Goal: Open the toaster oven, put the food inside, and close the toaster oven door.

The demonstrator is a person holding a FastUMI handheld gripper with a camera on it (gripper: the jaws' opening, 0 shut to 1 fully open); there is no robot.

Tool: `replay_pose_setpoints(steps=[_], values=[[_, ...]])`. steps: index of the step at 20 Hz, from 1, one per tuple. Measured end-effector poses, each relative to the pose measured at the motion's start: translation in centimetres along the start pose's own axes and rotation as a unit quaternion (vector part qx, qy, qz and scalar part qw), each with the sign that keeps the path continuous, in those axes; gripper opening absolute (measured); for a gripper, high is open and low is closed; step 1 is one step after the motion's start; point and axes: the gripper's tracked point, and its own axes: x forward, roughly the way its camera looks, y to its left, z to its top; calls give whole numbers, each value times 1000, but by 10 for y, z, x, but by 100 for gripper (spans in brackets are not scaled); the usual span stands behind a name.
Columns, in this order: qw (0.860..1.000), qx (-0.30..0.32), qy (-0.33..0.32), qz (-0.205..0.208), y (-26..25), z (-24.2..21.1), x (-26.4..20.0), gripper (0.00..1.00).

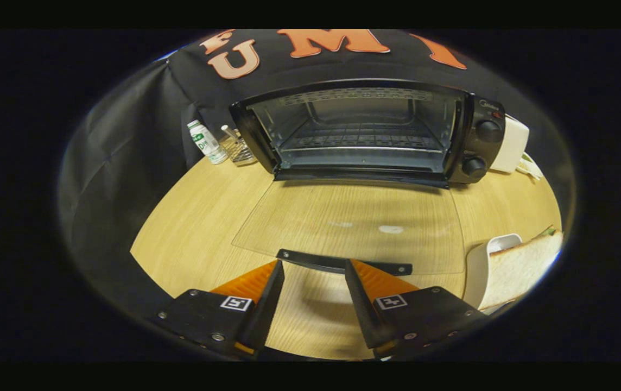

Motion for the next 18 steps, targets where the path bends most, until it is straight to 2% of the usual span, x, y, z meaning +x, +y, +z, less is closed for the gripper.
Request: replay_pose_setpoints(steps=[2,4,7,13,18], values=[[1000,-1,1,17,3,0,-5,70],[999,10,-7,33,-1,3,-20,77],[997,39,-48,36,-23,23,-55,84],[993,59,-92,-41,-125,50,-124,99],[985,44,-121,-112,-202,53,-156,99]])
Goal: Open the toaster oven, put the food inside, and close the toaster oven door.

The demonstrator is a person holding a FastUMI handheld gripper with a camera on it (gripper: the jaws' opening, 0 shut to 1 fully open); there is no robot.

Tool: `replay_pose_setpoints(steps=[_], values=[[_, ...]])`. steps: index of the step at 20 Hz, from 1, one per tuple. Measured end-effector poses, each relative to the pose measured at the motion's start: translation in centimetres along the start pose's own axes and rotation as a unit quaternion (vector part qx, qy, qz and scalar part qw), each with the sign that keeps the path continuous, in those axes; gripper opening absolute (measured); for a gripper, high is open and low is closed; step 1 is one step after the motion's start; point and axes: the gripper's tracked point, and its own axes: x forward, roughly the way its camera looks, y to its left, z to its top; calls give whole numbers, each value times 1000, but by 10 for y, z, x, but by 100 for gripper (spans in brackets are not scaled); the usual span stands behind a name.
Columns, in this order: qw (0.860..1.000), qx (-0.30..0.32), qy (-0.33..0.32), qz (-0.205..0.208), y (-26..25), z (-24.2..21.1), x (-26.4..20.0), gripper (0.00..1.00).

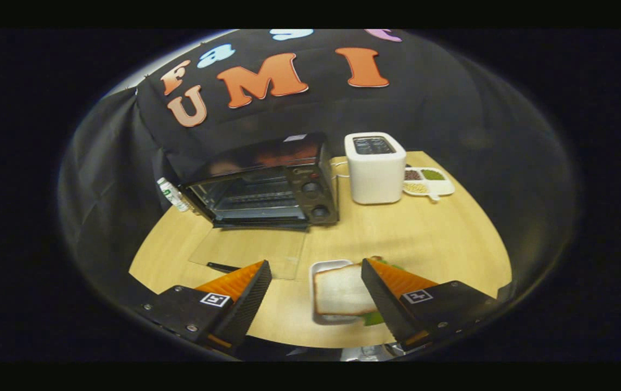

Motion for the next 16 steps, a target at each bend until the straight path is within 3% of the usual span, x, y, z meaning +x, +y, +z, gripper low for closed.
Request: replay_pose_setpoints(steps=[3,8,12,16], values=[[999,2,38,-37,-37,-27,10,98],[993,67,95,-6,-50,-55,31,92],[980,150,126,32,-44,-72,39,78],[962,222,143,65,-25,-75,38,57]])
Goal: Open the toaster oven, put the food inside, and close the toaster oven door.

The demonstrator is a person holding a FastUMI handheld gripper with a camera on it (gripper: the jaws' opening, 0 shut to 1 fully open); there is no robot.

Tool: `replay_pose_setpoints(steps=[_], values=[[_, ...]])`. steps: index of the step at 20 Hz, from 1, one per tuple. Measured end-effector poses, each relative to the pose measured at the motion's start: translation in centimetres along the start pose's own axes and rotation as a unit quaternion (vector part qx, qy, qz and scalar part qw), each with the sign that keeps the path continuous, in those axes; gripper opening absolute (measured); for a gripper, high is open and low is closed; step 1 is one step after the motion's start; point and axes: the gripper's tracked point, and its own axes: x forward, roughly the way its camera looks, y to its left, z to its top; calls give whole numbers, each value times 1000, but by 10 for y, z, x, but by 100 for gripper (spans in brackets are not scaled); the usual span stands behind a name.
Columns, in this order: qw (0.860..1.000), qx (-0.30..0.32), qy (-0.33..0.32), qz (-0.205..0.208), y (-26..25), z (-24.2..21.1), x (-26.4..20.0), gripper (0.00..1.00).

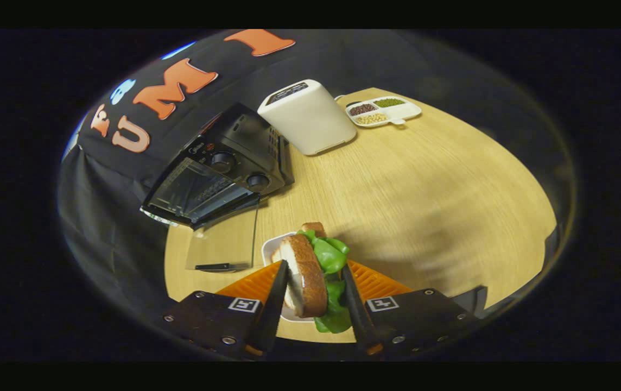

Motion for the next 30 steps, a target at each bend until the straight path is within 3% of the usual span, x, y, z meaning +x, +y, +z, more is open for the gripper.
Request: replay_pose_setpoints(steps=[3,6,11,15,24,30], values=[[999,28,4,17,10,-1,-2,40],[1000,26,-8,15,10,4,-10,32],[997,36,-58,30,33,38,-43,32],[992,46,-86,84,83,53,-44,31],[977,78,-84,179,192,53,31,31],[966,123,-100,203,231,69,80,32]])
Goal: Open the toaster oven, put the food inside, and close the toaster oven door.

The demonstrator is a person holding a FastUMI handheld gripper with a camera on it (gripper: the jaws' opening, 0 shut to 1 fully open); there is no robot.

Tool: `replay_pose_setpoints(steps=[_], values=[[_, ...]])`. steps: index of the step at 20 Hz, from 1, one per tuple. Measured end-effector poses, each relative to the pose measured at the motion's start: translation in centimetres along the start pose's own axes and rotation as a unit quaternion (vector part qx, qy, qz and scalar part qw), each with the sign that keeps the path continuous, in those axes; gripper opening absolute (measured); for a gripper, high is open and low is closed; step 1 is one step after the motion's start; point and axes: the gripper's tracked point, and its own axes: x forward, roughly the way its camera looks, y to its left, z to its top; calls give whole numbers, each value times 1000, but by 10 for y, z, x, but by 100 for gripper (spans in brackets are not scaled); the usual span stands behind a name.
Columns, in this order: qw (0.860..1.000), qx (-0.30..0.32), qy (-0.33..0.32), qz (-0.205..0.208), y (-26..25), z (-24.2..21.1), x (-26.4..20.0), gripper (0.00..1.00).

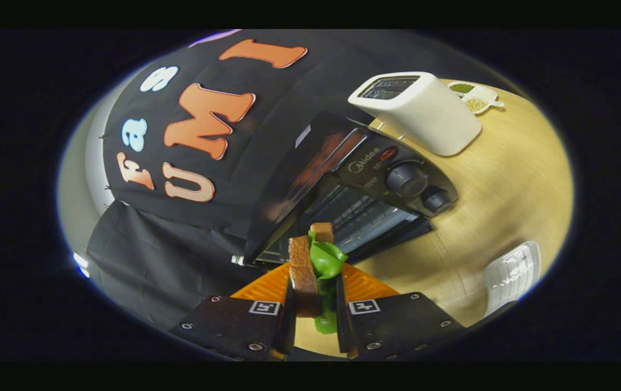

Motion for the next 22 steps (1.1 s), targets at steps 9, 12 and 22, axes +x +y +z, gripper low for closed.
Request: replay_pose_setpoints(steps=[9,12,22], values=[[997,45,-67,14,-3,22,58,31],[995,40,-89,0,-10,25,74,32],[987,-29,-128,-96,-29,25,89,67]])
